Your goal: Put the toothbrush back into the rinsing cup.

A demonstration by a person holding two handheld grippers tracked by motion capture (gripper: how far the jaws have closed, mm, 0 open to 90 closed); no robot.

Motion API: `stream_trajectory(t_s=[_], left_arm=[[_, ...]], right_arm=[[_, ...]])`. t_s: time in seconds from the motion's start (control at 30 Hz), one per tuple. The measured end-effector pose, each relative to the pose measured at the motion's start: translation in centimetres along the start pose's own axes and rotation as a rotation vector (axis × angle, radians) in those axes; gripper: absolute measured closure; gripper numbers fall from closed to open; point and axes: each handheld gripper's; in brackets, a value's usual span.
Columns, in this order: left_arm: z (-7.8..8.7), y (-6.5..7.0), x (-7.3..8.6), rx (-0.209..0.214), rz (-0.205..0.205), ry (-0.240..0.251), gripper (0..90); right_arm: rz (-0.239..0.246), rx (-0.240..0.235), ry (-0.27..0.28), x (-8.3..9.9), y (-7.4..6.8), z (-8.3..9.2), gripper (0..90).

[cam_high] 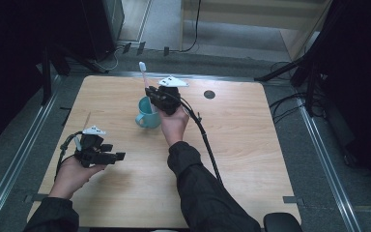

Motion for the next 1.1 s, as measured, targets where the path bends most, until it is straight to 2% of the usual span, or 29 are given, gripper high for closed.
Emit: stream_trajectory(t_s=[0.4, 0.8, 1.1], left_arm=[[-0.2, 0.1, -0.1, 0.004, -0.005, -0.008, 33.3], [-0.1, 0.2, -0.1, 0.004, -0.011, 0.000, 33.3], [-0.1, 0.2, -0.2, 0.004, -0.009, -0.002, 33.3]], right_arm=[[-0.030, -0.005, -0.032, 1.5, 0.1, -0.5, 78.6], [-0.019, 0.004, -0.063, 2.0, -0.1, -0.8, 78.5], [-0.054, 0.007, -0.105, 2.5, 0.2, -1.0, 78.3]])
Point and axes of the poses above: each handheld gripper's, and its own axes: z roughly backward along the jaws, x roughly out of its underside, y roughly to its right, and after that the axes turned 12 degrees about -x, right-handed
